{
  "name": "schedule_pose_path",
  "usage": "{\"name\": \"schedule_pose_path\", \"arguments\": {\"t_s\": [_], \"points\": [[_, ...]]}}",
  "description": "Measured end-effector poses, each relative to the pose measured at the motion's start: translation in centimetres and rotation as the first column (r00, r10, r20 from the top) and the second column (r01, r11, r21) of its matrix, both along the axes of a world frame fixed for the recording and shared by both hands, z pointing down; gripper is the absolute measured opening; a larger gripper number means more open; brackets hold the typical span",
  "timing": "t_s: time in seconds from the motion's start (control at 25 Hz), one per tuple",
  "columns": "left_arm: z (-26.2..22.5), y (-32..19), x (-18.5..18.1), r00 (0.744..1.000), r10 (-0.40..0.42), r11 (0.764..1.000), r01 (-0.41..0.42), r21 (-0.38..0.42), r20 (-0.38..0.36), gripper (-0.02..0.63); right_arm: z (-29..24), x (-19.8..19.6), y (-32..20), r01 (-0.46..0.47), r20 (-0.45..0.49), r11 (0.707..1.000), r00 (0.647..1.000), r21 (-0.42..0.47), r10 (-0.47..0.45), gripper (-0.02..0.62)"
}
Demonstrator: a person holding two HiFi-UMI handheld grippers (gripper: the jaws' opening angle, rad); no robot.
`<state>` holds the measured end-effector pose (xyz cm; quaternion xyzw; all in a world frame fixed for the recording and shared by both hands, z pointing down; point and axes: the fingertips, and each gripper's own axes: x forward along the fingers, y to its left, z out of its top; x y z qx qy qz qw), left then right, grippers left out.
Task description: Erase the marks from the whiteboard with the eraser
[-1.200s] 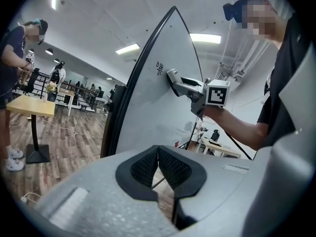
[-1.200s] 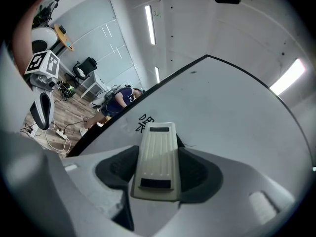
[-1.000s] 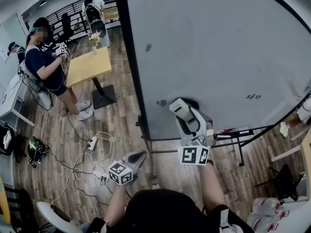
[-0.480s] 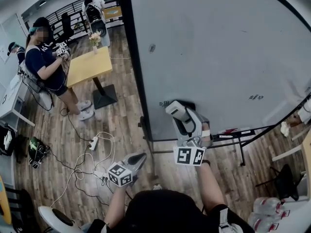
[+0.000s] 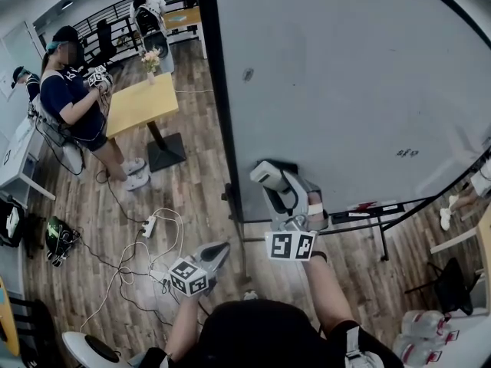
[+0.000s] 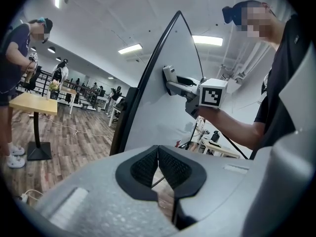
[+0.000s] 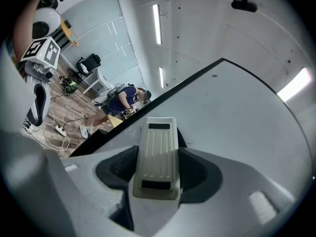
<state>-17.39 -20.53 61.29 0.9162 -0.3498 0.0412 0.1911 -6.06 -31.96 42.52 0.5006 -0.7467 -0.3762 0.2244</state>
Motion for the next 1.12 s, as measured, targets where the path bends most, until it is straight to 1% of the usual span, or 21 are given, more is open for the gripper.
{"name": "schedule_pose_path", "arguments": {"t_s": [0.28, 0.48, 0.64, 0.8, 0.92, 1.12], "points": [[0.0, 0.0, -0.6, 1.0, -0.009, 1.0, 0.009, 0.002, 0.005, 0.012, 1.0, -2.8, 0.3, 0.046, -0.055, 0.999, 0.997, -0.002, -0.046, 0.255], [0.0, -0.1, -0.6, 1.0, -0.014, 1.0, 0.014, 0.004, 0.004, 0.012, 0.9, -2.8, 0.3, 0.043, -0.061, 0.999, 0.997, 0.002, -0.042, 0.255], [0.0, -0.1, -0.2, 1.0, -0.001, 1.0, 0.001, 0.004, 0.007, 0.012, -0.7, -1.5, 0.4, 0.034, 0.012, 0.999, 0.999, 0.003, -0.034, 0.255], [-0.2, -0.3, 0.6, 1.0, 0.01, 1.0, -0.01, 0.007, 0.007, 0.012, -2.4, 0.6, 0.0, 0.007, 0.055, 1.0, 0.998, 0.017, -0.008, 0.255], [-0.2, -0.3, 1.1, 1.0, 0.018, 1.0, -0.018, 0.008, 0.007, 0.012, -2.5, 2.4, -0.3, -0.024, 0.065, 1.0, 0.998, 0.015, 0.023, 0.255], [-0.1, 0.1, 1.5, 1.0, 0.022, 1.0, -0.022, 0.008, 0.004, 0.012, -2.5, 4.2, -0.2, -0.063, 0.069, 0.998, 0.996, 0.013, 0.062, 0.255]]}}
